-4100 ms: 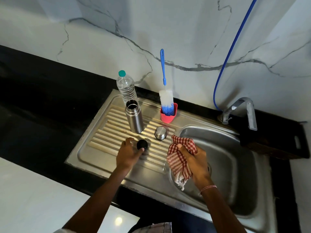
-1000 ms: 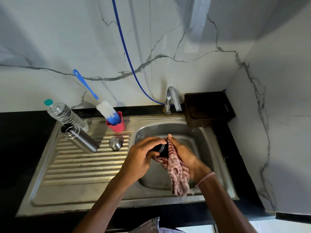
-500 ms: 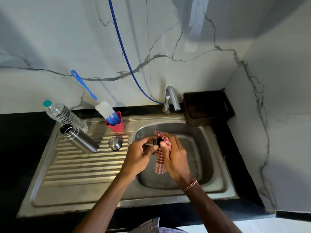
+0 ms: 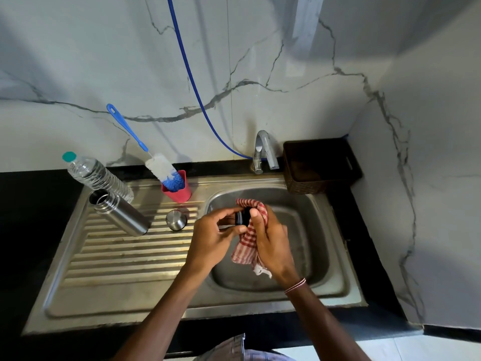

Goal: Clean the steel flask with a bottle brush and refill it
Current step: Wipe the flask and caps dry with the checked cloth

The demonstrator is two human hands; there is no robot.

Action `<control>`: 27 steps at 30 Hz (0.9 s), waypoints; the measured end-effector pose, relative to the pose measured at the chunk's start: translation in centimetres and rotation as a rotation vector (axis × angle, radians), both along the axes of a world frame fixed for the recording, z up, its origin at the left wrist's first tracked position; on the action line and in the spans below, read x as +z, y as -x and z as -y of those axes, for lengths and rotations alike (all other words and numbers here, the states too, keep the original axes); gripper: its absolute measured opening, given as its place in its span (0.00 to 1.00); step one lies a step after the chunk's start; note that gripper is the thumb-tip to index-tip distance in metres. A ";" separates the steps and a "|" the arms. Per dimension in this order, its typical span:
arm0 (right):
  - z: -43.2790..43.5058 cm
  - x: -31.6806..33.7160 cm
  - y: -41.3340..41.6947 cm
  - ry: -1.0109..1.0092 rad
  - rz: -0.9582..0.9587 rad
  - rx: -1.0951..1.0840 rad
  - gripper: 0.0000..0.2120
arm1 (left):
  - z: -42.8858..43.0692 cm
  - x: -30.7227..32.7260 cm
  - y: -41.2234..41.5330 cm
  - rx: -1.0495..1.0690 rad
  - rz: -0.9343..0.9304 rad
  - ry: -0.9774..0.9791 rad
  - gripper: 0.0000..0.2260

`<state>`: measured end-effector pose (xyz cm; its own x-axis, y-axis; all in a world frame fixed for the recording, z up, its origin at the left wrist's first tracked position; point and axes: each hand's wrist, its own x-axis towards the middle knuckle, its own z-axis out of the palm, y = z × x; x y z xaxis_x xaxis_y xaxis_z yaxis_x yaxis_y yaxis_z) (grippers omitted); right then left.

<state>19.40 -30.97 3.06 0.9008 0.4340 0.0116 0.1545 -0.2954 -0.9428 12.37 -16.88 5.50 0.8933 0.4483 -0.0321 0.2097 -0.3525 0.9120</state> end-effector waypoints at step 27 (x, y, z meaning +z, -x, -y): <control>1.5 1.6 2.3 -0.036 0.165 -0.043 0.21 | 0.2 -0.1 -0.3 0.187 0.142 0.230 0.22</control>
